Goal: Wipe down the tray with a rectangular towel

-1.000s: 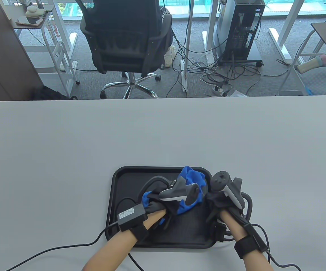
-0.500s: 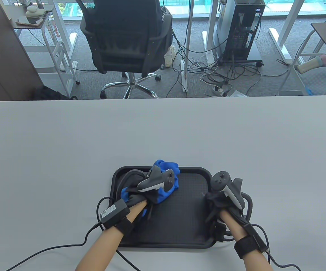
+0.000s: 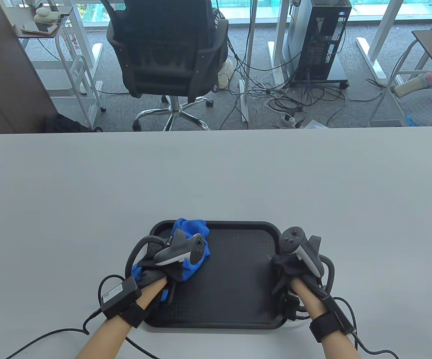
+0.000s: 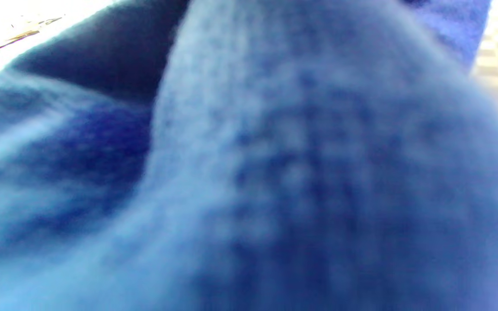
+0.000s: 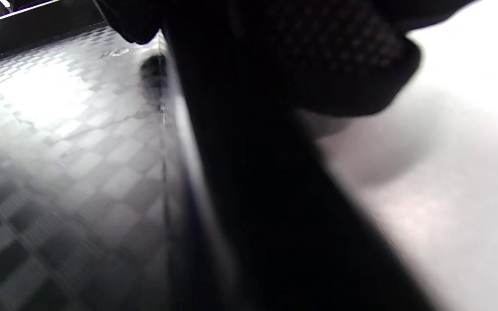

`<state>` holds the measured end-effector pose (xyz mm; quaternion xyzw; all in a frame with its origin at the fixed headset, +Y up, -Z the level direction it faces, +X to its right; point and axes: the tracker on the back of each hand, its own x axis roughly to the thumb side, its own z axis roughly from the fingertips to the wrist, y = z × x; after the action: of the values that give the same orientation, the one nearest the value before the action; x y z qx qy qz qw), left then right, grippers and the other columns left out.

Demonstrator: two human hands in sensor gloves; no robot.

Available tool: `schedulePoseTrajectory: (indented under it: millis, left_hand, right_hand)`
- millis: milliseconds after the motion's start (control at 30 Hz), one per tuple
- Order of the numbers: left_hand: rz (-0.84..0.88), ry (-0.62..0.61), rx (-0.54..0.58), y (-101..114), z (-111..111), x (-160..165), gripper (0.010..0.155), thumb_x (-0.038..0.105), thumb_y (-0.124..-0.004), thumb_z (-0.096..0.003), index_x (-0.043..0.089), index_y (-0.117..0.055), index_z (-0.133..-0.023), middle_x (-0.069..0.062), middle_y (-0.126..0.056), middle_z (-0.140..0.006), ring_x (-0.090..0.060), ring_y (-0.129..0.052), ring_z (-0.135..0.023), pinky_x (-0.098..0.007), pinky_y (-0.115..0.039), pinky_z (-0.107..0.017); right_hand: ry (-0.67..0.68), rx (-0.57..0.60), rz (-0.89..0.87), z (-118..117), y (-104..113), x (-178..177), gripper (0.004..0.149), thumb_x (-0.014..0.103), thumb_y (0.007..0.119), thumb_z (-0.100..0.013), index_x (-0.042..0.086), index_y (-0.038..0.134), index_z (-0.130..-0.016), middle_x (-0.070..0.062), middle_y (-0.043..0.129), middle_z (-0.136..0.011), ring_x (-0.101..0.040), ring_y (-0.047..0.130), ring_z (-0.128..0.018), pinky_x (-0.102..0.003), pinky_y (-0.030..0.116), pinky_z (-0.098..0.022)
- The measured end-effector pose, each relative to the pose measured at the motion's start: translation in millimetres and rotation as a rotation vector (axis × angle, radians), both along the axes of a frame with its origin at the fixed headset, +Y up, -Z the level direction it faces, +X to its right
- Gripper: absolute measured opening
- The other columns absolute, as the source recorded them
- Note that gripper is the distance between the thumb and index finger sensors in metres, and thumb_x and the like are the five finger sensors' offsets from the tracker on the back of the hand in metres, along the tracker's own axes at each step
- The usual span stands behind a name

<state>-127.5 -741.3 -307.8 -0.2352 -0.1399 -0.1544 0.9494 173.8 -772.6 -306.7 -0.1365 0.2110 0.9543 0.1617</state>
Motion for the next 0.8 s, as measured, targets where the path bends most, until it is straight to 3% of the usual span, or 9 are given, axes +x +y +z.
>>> schedulePoseTrajectory:
  millis: [400,800]
  left_hand:
    - [0.056,-0.175,-0.12,4,44,1,0.057,0.027,-0.076,-0.0506,0.022,-0.056,-0.104,-0.012,-0.06,-0.11,-0.025,-0.089,-0.081,-0.054,-0.069,-0.066]
    - [0.043,-0.466,-0.14,3,84,71,0.057,0.029,-0.075,-0.0506,0.022,-0.056,-0.104,-0.013,-0.061,-0.109,-0.023,-0.09,-0.081,-0.053,-0.07,-0.065]
  right_hand:
    - [0.005,0.0,-0.004,0,0,0,0.046,0.04,0.072,-0.048,0.003,0.068,-0.076,-0.01,0.091,-0.036,-0.022,0.096,-0.016,-0.042,0.082,-0.013]
    - [0.011,0.002,-0.003,0,0,-1,0.046,0.04,0.072,-0.048,0.003,0.068,-0.076,-0.01,0.091,-0.036,-0.022,0.096,-0.016,-0.042,0.082,-0.013]
